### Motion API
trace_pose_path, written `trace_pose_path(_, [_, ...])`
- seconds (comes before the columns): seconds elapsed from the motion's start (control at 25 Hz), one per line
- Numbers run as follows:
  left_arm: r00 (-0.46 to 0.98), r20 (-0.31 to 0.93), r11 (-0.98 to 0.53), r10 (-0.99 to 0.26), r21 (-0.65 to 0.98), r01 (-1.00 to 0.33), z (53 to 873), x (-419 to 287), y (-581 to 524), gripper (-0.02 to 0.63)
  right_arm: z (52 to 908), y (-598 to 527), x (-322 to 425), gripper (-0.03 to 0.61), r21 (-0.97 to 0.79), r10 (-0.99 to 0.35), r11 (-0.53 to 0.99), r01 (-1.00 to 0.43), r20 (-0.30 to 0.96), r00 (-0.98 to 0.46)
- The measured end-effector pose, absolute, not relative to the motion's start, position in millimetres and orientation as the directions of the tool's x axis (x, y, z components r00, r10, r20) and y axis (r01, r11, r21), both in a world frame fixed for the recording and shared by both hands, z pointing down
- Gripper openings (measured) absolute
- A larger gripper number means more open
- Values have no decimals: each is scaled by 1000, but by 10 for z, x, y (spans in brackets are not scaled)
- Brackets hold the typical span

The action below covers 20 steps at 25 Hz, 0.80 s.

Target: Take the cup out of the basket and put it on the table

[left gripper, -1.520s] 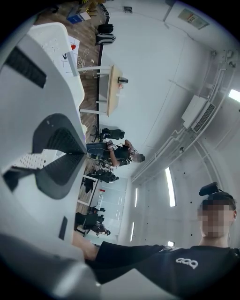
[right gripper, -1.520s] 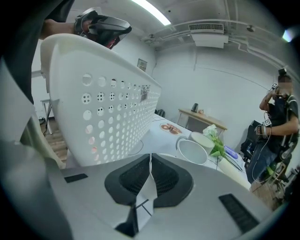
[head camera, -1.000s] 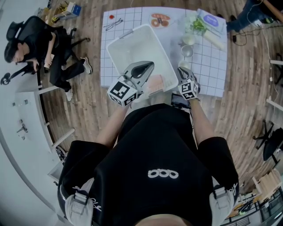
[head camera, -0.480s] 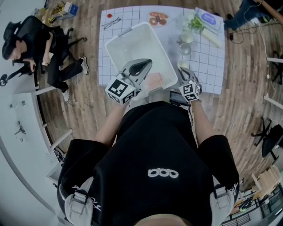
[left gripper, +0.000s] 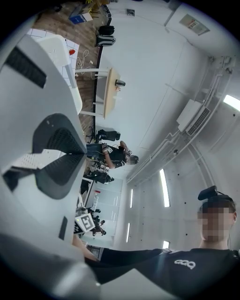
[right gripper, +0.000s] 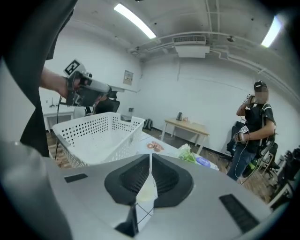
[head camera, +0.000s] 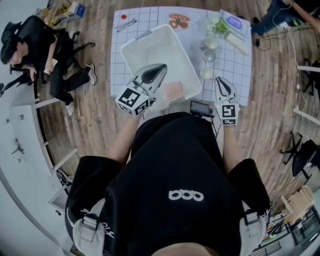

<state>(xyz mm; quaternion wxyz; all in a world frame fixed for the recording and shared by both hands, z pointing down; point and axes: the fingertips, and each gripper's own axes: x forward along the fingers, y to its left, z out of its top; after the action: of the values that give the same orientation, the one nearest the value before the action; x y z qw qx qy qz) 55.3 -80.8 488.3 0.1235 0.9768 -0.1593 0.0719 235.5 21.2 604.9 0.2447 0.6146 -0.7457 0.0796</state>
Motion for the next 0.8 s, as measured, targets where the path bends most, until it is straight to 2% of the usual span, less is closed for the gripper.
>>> trace_pose_path(0.16, [932,161,-908,-324,225,-354,4877,388,-858,8,5520,-9,2096,31,172,-889,264,-949,424,-171])
trace_pose_path(0.48, [896,116,-867,-429,227,-445,4767,-188,-989,8,4879,-583,1032,25,31,-839,458,-889,345,-420])
trace_pose_path(0.8, [839,100,-806,-535,236,-543,4772,-791,-1058,8,4959,-774,285,25,12,-727,611,-792,406,-554])
